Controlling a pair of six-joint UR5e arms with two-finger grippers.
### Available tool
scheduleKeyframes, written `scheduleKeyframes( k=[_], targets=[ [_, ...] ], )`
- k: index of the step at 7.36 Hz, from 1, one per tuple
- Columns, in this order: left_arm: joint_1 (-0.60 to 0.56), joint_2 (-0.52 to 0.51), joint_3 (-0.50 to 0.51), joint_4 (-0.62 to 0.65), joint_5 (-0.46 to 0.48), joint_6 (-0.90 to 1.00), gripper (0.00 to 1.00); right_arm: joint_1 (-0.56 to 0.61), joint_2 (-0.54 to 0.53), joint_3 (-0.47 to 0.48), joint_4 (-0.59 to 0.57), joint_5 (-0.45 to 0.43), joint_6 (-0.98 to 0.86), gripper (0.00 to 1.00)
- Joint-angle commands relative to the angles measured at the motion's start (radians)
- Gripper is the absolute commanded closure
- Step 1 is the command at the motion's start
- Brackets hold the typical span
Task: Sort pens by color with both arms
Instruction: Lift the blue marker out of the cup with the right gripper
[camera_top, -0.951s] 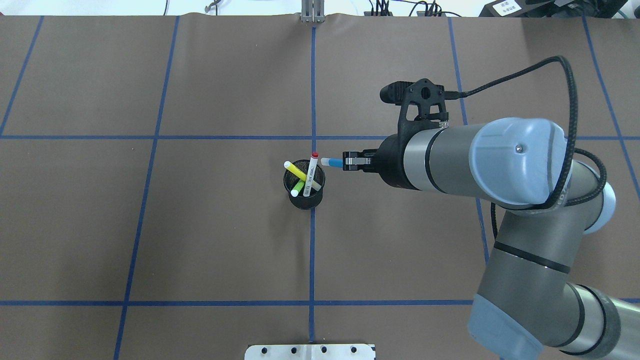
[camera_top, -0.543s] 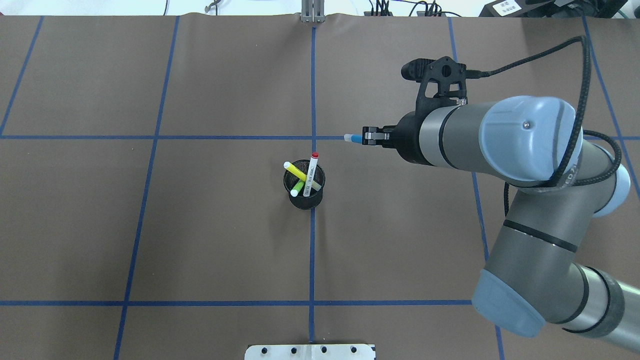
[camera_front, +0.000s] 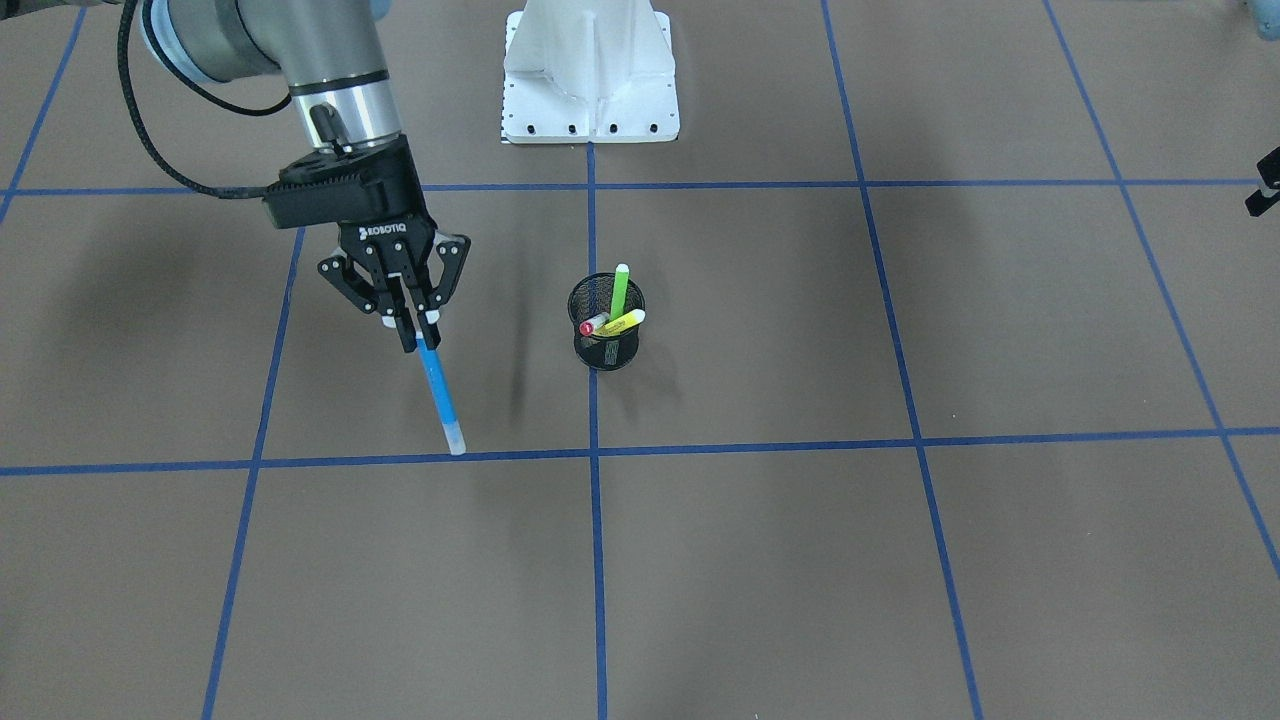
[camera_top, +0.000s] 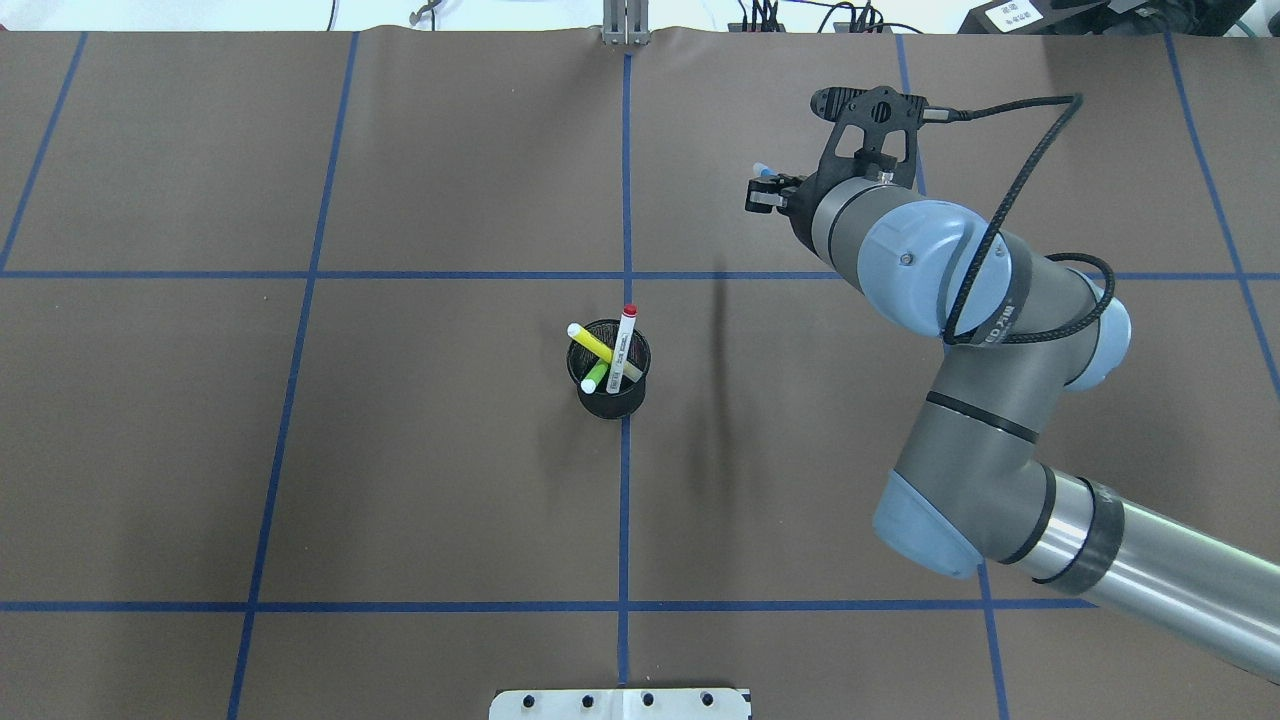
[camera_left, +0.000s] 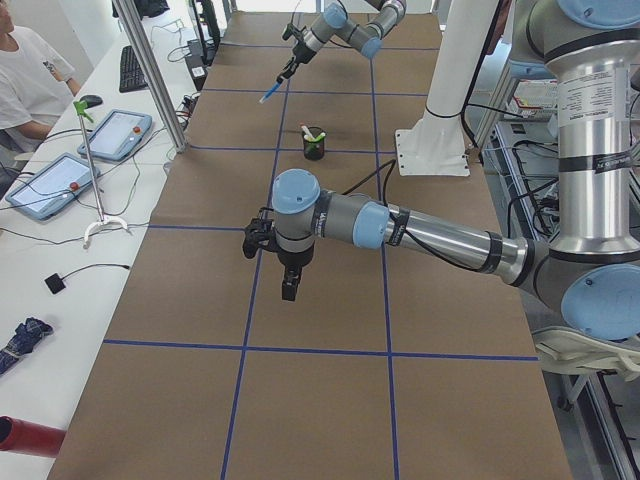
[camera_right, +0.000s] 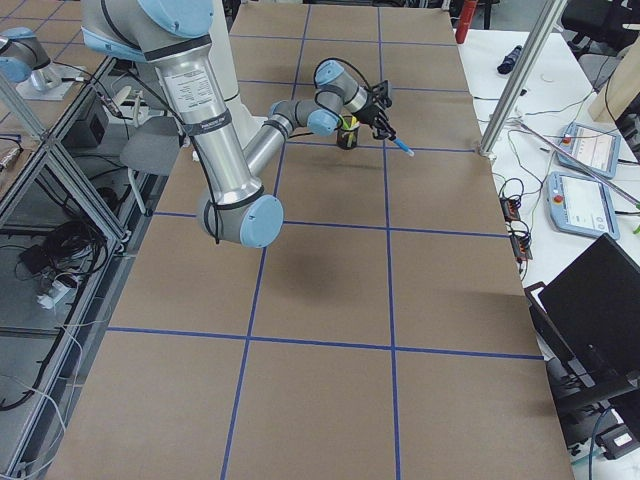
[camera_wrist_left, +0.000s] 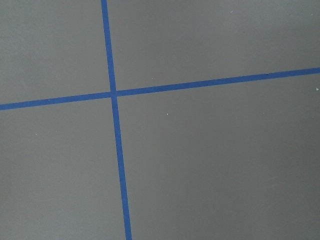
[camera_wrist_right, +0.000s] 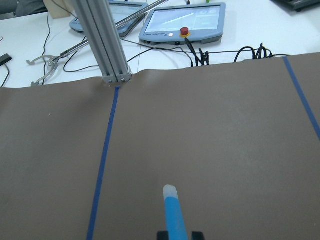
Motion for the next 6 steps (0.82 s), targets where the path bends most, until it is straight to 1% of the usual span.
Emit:
scheduleKeyframes(
  k=[1, 2, 3, 4, 5, 6],
  targets=[
    [0.0, 0.0, -0.002, 0.0, 0.0, 0.001, 0.01, -0.027, 0.094, -0.177, 0.033, -0.202, 0.066, 1.0],
    [-0.001, 0.001, -0.002, 0.0, 0.0, 0.001, 0.0, -0.056, 0.101, -0.197, 0.03, -0.282, 0.105, 1.0],
    [0.0, 0.003, -0.002, 0.0, 0.0, 0.001, 0.01, -0.085, 0.105, -0.202, 0.03, -0.32, 0.123, 1.0],
    [-0.001, 0.003, -0.003, 0.001, 0.0, 0.001, 0.01, -0.108, 0.16, -0.293, 0.042, -0.377, 0.146, 1.0],
    [0.0, 0.003, -0.003, 0.0, 0.0, 0.001, 0.0, -0.123, 0.168, -0.372, 0.173, -0.378, 0.137, 1.0],
    [0.0, 0.003, -0.003, 0.001, 0.0, 0.001, 0.01, -0.134, 0.153, -0.395, 0.25, -0.37, 0.108, 1.0]
  ],
)
